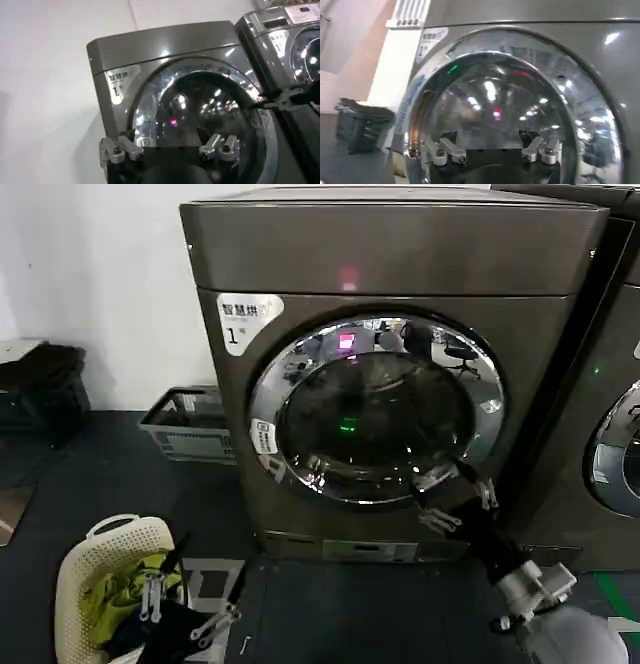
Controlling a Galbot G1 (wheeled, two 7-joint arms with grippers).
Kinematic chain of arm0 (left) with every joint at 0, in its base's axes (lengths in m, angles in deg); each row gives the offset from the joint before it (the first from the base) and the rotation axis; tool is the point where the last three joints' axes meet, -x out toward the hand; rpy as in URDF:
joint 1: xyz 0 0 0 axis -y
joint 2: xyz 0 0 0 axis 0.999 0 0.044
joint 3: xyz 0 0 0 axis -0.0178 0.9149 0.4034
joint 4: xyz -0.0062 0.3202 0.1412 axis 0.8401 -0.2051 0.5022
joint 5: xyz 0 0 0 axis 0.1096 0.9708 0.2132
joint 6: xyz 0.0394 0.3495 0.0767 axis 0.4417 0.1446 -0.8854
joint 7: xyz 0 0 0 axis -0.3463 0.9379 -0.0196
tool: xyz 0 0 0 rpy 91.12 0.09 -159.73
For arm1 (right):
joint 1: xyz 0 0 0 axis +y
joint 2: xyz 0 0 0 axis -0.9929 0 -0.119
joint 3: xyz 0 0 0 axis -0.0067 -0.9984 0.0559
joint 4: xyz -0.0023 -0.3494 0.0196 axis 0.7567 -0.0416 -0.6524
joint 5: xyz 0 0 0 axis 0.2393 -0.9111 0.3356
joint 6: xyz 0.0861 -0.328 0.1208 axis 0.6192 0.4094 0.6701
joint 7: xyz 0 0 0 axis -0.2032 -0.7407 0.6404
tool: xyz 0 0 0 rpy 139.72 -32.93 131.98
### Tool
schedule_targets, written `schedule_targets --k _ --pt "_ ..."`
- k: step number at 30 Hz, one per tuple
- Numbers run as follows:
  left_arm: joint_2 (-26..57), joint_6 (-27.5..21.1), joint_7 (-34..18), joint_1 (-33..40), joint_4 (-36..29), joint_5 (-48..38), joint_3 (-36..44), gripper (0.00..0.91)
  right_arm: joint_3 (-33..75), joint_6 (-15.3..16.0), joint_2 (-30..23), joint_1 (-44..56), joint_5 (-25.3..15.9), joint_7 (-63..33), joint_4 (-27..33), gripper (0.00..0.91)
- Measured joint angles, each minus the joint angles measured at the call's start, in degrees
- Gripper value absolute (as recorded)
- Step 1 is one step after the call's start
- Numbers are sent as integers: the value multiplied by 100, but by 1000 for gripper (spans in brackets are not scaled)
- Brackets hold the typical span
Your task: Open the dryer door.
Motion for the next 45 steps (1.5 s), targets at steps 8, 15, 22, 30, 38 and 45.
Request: schedule_targets --k 8,15,22,30,38,45 --pt "-34 9 5 -1 5 27 -3 907 -469 -114 229 -521 130 168 294 907" --pt "-71 25 9 -28 1 73 2 907 -929 -116 306 -1019 202 185 498 907" --pt "-81 36 10 -45 -21 78 -9 907 -1351 -93 340 -1475 239 194 675 907" --pt "-107 48 10 -32 -17 101 -9 907 -1740 12 330 -1875 319 185 799 907" --pt "-109 54 18 -20 13 108 -6 907 -2082 70 307 -2215 405 147 956 907" --pt "-108 55 22 -18 14 108 -10 907 -2403 145 210 -2487 440 32 1114 907"
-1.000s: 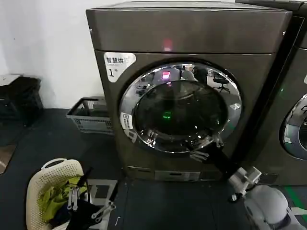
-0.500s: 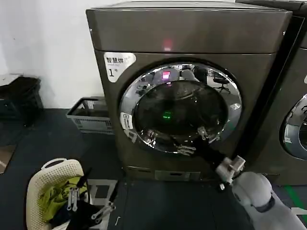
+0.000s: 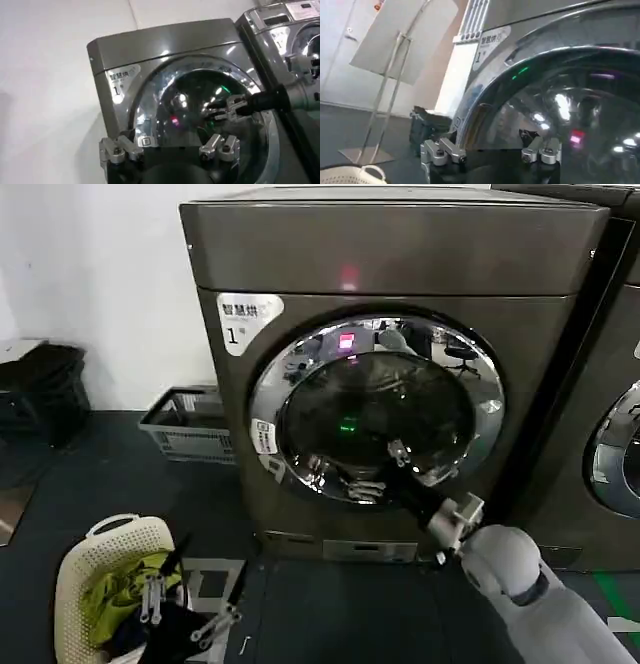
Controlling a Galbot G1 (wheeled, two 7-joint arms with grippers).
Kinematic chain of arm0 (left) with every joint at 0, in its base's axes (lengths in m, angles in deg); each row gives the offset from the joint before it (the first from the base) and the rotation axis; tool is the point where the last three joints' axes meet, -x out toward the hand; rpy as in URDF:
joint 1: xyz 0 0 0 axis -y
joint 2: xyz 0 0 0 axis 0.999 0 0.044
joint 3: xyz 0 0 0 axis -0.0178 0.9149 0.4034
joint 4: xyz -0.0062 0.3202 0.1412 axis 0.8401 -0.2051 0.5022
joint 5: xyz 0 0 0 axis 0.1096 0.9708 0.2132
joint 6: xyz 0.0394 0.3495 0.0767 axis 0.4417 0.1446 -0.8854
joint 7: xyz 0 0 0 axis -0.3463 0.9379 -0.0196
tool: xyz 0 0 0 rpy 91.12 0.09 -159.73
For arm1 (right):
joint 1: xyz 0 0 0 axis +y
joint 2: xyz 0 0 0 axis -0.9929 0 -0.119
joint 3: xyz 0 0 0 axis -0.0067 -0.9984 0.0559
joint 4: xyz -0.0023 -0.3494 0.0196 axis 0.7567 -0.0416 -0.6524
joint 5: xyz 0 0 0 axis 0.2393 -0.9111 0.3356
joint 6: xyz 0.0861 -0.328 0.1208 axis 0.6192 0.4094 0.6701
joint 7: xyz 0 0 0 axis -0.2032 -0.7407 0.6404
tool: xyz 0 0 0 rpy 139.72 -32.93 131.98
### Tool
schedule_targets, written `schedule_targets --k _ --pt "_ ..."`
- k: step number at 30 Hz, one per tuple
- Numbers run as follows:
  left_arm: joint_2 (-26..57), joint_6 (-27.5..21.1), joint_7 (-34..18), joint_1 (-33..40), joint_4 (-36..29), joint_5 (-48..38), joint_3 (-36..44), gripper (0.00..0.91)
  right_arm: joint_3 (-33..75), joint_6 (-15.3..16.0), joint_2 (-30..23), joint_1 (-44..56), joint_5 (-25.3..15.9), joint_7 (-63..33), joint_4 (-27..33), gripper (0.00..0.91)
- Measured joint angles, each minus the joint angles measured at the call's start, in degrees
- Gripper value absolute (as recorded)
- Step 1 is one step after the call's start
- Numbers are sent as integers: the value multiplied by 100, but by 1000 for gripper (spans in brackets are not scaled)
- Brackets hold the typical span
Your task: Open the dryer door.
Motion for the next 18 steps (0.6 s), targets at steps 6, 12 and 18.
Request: schedule_targets --k 6,12,18 --pt "-15 0 3 -3 2 6 0 907 -260 43 -84 -242 11 -63 197 907" --pt "-30 0 5 -1 20 9 -3 907 -481 95 -197 -436 -27 -151 368 907" --pt "-45 0 6 3 40 11 -7 907 -663 171 -284 -574 -80 -266 451 907"
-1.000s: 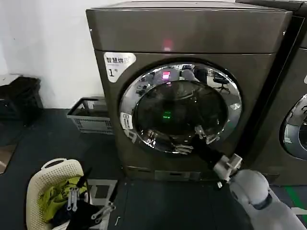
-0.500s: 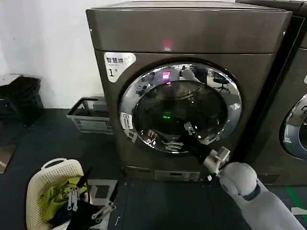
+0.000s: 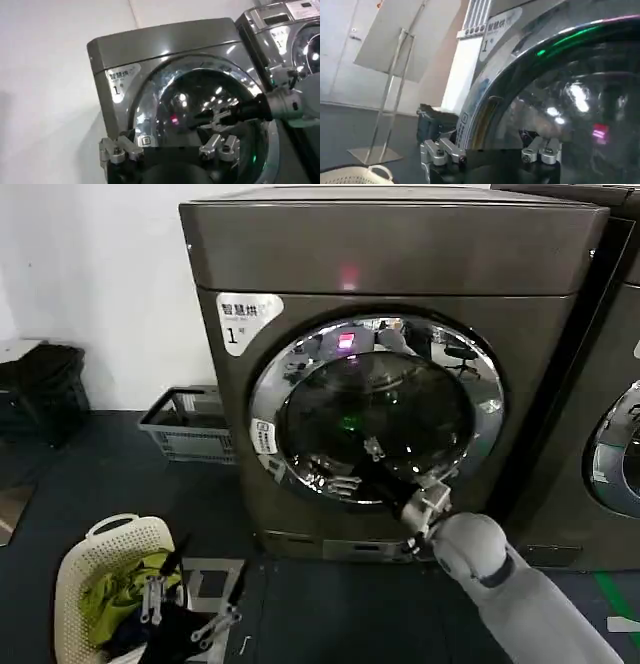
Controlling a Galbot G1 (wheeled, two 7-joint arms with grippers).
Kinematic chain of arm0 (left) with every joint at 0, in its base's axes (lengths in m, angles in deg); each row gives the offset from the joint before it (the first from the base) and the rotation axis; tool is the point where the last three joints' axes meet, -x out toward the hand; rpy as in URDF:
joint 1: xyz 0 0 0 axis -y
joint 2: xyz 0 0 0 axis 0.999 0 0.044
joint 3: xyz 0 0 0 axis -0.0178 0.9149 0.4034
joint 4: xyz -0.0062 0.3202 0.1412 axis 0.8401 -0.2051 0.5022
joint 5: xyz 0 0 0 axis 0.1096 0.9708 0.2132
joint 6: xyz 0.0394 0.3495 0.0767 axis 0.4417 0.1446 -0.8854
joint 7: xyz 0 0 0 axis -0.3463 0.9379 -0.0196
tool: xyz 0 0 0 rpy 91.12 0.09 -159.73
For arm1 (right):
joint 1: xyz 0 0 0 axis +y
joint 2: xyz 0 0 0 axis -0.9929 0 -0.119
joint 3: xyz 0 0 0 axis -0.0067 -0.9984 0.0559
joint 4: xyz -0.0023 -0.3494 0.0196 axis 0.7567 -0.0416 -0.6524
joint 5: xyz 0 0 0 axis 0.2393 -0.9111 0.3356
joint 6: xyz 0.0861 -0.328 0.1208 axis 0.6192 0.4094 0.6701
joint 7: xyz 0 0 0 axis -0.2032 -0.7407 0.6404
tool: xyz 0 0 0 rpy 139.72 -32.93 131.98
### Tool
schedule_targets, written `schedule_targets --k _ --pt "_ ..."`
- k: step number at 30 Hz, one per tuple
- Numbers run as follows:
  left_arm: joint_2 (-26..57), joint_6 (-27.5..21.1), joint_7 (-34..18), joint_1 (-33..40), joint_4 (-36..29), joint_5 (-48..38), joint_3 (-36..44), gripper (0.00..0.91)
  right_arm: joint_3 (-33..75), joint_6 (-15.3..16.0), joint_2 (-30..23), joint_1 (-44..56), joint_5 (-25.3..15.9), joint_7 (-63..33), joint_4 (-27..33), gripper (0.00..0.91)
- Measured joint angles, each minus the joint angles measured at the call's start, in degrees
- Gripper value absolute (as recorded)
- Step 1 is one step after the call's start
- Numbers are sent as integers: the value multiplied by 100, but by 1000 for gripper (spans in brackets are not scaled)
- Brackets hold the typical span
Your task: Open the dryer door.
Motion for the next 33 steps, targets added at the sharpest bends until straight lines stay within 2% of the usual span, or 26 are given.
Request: schedule_targets --k 33 --pt "-40 0 31 -10 3 11 -8 907 -846 332 -538 -769 -302 -414 645 907"
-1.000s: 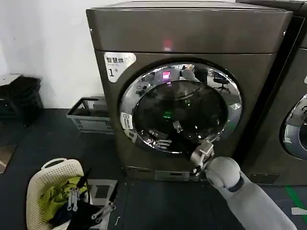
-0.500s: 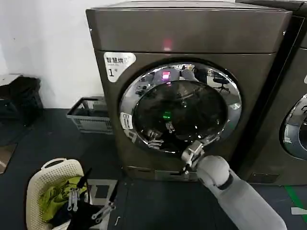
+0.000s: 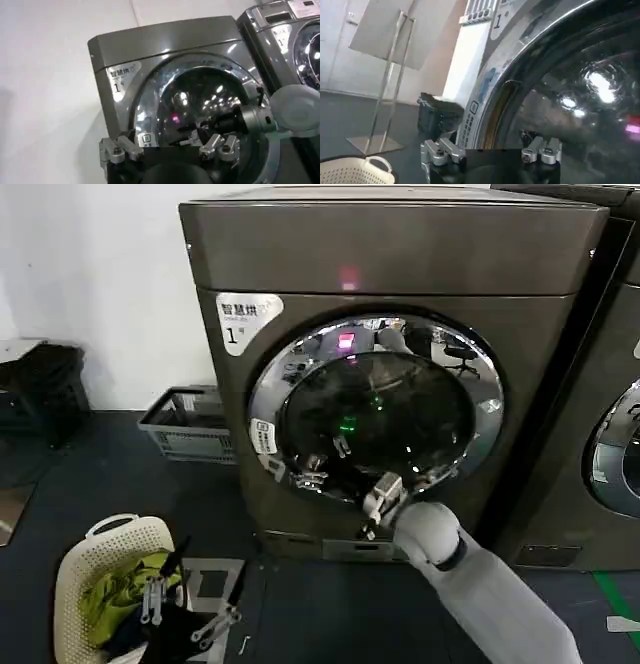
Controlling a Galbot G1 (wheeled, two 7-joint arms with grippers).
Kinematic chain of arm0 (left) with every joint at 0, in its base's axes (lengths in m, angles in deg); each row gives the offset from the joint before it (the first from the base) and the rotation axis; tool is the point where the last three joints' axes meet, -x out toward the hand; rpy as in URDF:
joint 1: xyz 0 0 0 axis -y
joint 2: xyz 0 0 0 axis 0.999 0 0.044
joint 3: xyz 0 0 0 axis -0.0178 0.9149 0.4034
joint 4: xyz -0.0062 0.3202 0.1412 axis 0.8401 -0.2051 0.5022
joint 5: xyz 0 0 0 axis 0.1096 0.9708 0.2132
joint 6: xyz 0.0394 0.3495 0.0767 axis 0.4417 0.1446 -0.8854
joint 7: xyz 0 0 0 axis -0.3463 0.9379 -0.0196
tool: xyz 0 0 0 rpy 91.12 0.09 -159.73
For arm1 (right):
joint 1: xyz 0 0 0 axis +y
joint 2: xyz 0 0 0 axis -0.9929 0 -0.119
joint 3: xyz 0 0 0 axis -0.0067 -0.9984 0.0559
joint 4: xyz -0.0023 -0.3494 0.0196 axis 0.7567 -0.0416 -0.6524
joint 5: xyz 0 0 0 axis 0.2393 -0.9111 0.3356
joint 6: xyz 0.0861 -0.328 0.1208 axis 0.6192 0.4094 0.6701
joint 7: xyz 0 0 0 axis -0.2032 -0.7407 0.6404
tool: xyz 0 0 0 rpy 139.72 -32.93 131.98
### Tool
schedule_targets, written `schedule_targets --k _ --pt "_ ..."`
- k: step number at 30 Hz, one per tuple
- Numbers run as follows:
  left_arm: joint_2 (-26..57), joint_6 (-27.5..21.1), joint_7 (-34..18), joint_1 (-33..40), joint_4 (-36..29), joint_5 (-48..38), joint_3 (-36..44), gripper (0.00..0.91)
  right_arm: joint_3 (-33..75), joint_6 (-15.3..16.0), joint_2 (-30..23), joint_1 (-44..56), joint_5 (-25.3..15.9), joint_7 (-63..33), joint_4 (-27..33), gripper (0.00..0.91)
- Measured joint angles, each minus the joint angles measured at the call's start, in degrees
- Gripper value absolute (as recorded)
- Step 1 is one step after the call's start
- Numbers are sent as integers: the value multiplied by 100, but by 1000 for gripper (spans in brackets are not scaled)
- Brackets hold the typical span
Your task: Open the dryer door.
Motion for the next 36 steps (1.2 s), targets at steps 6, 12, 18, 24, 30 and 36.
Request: schedule_targets --k 6,12,18,24,30,36 --pt "-8 -2 0 -2 -11 3 0 907 -134 105 -95 -134 -25 -106 96 907" --pt "-6 -7 0 -1 -14 4 -2 907 -219 169 -215 -216 -118 -156 225 907" --pt "17 -17 -5 2 2 -1 -33 907 -274 179 -334 -281 -141 -166 352 907" --pt "16 -22 -6 7 11 -9 -46 907 -346 178 -425 -367 -141 -145 458 907" --pt "11 -22 -7 10 21 -10 -50 907 -432 180 -533 -475 -146 -138 579 907" --pt "11 -22 -8 13 23 -20 -58 907 -523 186 -638 -585 -146 -125 704 907"
